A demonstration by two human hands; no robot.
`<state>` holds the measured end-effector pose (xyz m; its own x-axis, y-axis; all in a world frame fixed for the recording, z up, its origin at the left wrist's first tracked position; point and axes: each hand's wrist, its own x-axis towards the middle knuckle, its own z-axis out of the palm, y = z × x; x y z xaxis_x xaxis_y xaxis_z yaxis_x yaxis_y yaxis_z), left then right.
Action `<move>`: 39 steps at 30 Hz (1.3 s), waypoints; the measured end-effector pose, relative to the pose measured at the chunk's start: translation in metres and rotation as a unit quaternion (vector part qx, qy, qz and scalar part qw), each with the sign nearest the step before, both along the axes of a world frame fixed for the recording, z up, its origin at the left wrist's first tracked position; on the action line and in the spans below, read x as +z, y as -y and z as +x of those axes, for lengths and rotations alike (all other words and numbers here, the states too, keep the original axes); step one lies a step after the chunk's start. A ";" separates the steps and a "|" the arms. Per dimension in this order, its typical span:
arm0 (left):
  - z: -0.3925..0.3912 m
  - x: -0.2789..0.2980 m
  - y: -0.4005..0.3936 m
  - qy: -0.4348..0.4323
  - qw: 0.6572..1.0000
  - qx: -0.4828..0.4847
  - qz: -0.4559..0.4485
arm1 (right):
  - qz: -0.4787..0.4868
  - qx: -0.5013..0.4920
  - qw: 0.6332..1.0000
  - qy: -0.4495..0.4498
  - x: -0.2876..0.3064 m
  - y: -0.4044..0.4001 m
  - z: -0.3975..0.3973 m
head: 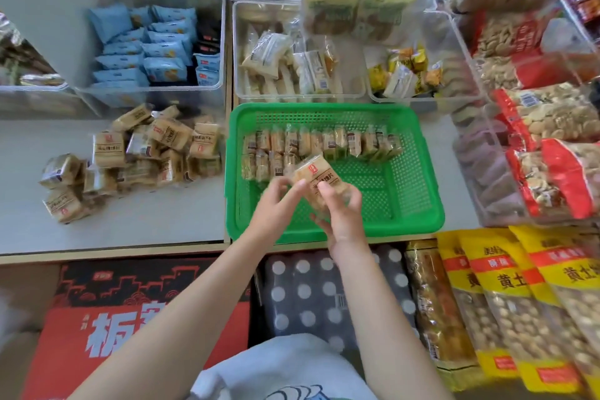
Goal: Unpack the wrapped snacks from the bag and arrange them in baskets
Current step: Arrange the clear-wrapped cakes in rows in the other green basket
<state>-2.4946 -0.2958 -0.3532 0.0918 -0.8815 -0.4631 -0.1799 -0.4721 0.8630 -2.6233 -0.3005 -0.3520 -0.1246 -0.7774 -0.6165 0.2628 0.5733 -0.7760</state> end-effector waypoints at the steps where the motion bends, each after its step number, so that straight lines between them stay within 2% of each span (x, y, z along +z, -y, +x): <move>1: 0.007 -0.009 0.000 0.105 0.994 0.001 -0.039 | 0.002 0.011 0.999 -0.035 -0.005 0.008 -0.011; 3: 0.023 -0.019 -0.001 0.309 0.947 0.020 -0.083 | 0.014 0.041 0.992 -0.121 -0.016 0.026 -0.028; 4: 0.030 -0.024 0.000 0.363 0.928 0.019 -0.075 | 0.027 0.070 0.980 -0.182 -0.022 0.035 -0.032; 6: 0.041 -0.032 0.001 0.391 0.920 -0.024 -0.027 | 0.063 0.139 0.932 -0.329 -0.030 0.055 -0.031; 9: 0.046 -0.047 0.000 0.428 0.898 -0.101 0.013 | 0.082 0.219 0.825 -0.514 -0.034 0.078 -0.017; 11: 0.048 -0.051 0.000 0.457 0.880 -0.125 0.015 | 0.080 0.251 0.768 -0.584 -0.039 0.092 -0.004; 13: 0.048 -0.052 0.001 0.481 0.864 -0.148 0.031 | 0.063 0.254 0.753 -0.604 -0.046 0.100 0.009; 19: 0.053 -0.057 0.000 0.482 0.861 -0.161 0.039 | 0.016 0.178 0.840 -0.513 -0.059 0.096 0.014; 24: 0.051 -0.061 0.002 0.496 0.853 -0.158 0.040 | 0.089 0.120 0.889 -0.433 -0.077 0.076 0.009; 25: 0.050 -0.062 0.002 0.497 0.852 -0.161 0.041 | 0.119 0.091 0.907 -0.394 -0.078 0.077 0.010; 27: 0.051 -0.063 0.002 0.499 0.850 -0.161 0.035 | 0.181 0.019 0.948 -0.260 -0.076 0.082 0.015; 29: 0.051 -0.064 0.002 0.502 0.849 -0.162 0.029 | 0.189 -0.036 0.971 -0.141 -0.073 0.091 0.021; 30: 0.052 -0.065 0.001 0.503 0.848 -0.163 0.028 | 0.177 -0.048 0.975 -0.124 -0.073 0.096 0.024; 36: 0.053 -0.064 -0.001 0.494 0.854 -0.160 0.022 | 0.163 0.028 0.966 -0.197 -0.078 0.103 0.031; 39: 0.052 -0.063 -0.001 0.492 0.856 -0.157 0.019 | 0.160 0.057 0.965 -0.199 -0.084 0.097 0.026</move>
<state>-2.4422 -0.2949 -0.4162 0.2151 -0.9201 -0.3275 -0.9341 -0.2916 0.2058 -2.5969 -0.3980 -0.4364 -0.3259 -0.5774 -0.7486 -0.0988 0.8083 -0.5804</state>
